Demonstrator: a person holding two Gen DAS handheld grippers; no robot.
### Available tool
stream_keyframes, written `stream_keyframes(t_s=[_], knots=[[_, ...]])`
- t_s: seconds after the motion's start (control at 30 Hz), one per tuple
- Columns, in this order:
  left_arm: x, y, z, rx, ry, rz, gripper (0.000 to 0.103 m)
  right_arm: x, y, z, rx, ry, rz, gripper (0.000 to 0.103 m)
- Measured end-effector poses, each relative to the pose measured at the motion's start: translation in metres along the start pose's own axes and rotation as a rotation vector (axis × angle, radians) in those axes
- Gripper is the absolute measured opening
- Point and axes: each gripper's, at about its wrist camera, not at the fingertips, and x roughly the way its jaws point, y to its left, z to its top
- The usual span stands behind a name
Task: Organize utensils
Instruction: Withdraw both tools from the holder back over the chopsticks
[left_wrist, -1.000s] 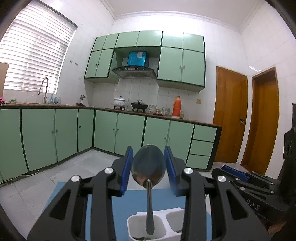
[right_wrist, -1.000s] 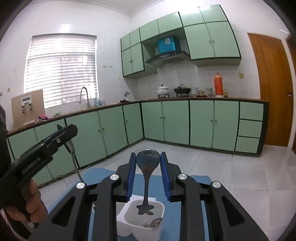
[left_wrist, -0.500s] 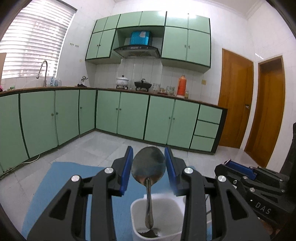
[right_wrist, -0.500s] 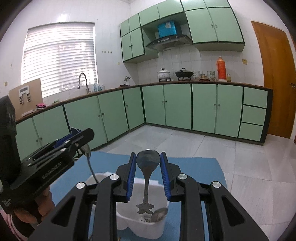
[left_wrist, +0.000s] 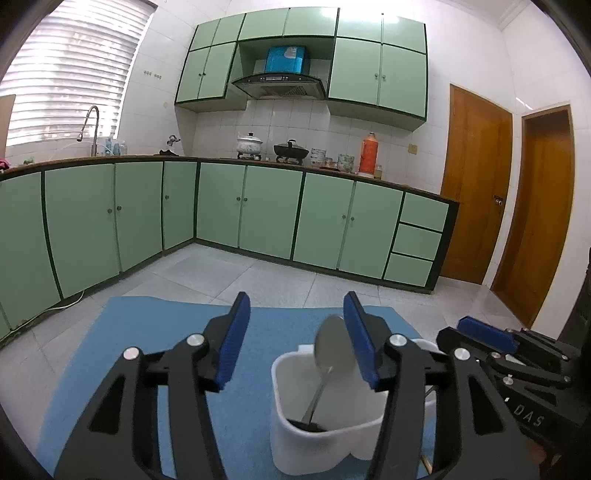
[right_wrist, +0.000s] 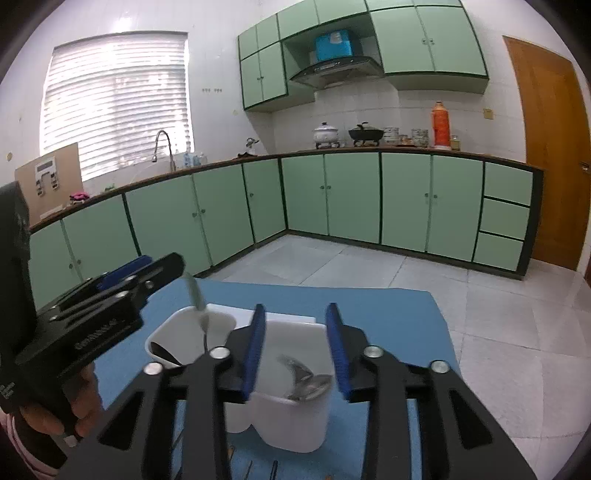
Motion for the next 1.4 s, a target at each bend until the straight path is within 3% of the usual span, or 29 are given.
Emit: stream_keyframes(t_s=[0.33, 0.47, 0.97, 1.4], knots=[[-0.049, 0.004, -0.008, -0.01, -0.038, 0.022, 0.085, -0.047, -0.001, -0.014, 0.001, -0.067, -0.048, 0.076], [-0.069, 0.005, -0.02, -0.014, -0.024, 0.026, 0.089, -0.064, -0.001, -0.023, 0.004, -0.079, -0.059, 0.086], [-0.138, 0.005, -0.092, 0.001, 0.127, 0.046, 0.095, -0.114, 0.0, -0.094, 0.041, 0.02, -0.094, 0.09], [-0.186, 0.0, -0.155, 0.076, 0.205, 0.116, 0.095, -0.157, 0.0, -0.176, 0.047, 0.103, -0.193, 0.09]])
